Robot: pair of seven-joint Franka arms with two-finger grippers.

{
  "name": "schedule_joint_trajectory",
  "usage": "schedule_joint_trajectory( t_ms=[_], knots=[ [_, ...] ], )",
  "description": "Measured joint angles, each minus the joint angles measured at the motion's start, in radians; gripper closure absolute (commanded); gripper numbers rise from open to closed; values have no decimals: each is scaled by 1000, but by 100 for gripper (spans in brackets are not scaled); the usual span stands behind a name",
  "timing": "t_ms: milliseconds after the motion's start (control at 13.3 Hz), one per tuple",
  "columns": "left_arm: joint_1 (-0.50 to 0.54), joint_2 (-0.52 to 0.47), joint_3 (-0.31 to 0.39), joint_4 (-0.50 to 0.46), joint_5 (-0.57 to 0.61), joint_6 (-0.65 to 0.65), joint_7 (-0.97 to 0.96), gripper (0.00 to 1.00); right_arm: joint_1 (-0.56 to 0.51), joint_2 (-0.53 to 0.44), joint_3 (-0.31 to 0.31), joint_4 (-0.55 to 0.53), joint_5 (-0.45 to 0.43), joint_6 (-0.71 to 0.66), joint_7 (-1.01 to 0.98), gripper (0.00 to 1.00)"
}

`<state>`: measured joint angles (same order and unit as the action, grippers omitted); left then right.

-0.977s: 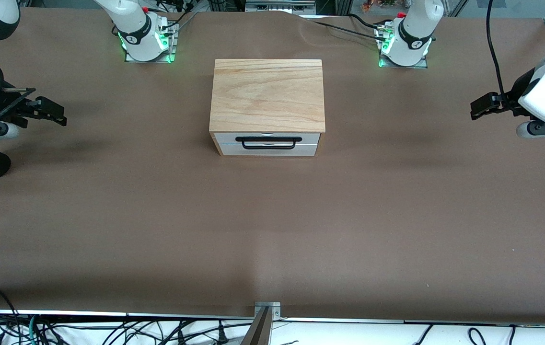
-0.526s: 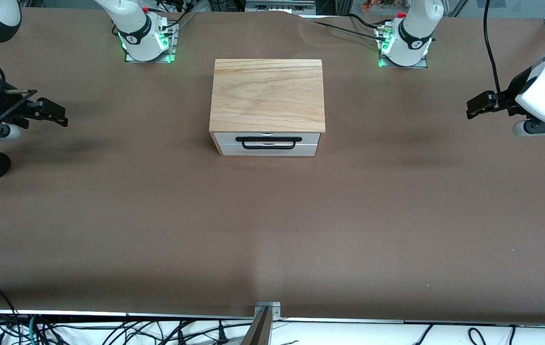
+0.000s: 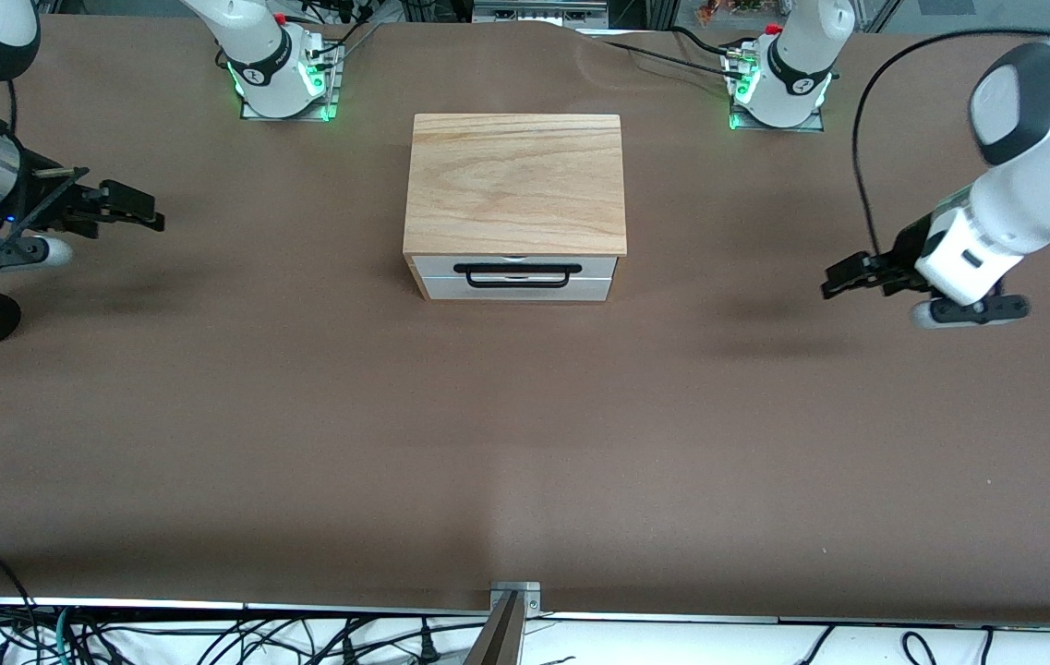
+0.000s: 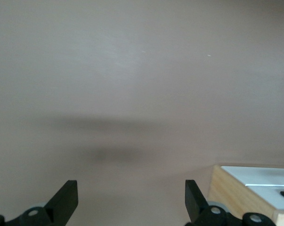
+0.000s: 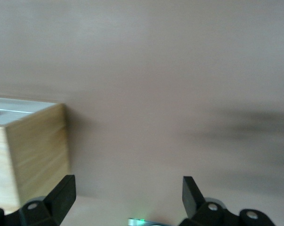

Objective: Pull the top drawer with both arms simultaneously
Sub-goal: 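Move the left and right grippers inward toward the cabinet's drawer ends, then close the left gripper on one drawer end while the right gripper grips the other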

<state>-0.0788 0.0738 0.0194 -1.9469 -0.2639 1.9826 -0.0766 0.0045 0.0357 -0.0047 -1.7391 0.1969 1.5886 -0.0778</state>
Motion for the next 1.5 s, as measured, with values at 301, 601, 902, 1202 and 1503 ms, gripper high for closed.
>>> schedule_joint_trajectory(
  t_ms=[301, 601, 902, 1202, 1503],
  knots=[
    [2, 72, 0, -123, -351, 75, 282, 0, 3, 122, 1, -3, 287, -1, -32, 0],
    [2, 174, -1, -164, -718, 42, 614, 0, 8, 294, 4, -15, 584, 11, -240, 0],
    [-3, 300, -9, -168, -1037, -103, 854, 0, 14, 433, 83, -57, 824, 116, -451, 0],
    [-42, 419, -16, -167, -1317, -243, 1096, 0, 24, 483, 167, -163, 1040, 249, -679, 1],
    [-111, 513, -19, -163, -1510, -313, 1283, 8, 26, 504, 247, -282, 1310, 331, -902, 4]
  ],
)
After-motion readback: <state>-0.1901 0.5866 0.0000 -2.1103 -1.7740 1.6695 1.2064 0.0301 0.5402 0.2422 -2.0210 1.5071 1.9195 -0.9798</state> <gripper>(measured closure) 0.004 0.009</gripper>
